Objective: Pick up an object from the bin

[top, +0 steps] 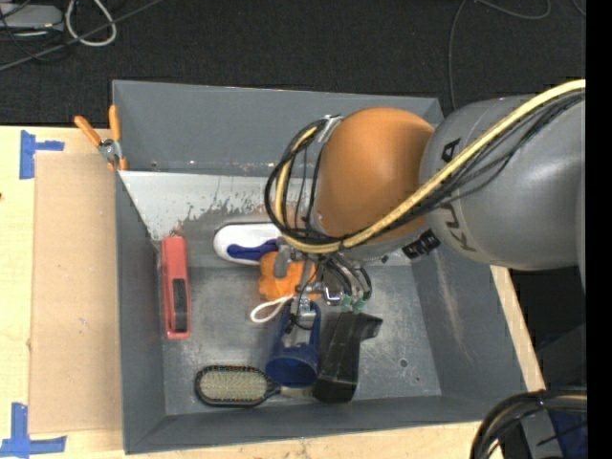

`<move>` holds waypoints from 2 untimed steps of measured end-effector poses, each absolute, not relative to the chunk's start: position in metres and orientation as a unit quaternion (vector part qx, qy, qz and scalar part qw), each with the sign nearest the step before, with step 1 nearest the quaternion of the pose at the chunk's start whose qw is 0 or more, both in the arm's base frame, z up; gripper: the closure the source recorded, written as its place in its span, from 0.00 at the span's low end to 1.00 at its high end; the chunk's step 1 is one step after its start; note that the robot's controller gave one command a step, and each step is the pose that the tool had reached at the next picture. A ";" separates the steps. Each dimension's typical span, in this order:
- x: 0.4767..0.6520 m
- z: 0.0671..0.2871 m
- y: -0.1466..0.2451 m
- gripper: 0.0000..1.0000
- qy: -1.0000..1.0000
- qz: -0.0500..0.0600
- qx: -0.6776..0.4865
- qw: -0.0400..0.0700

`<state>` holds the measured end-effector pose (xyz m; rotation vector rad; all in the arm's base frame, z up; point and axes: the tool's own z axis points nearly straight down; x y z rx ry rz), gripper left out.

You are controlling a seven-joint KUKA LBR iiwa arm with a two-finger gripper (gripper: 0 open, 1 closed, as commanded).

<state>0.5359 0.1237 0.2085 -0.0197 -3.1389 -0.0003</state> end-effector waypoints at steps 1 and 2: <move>0.536 0.208 0.124 0.00 -1.000 0.000 -0.006 0.001; 0.536 0.192 0.120 0.00 -0.998 0.000 0.067 0.001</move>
Offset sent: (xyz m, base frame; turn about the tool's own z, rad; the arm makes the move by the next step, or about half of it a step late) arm -0.0007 -0.0082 -0.0317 -0.2469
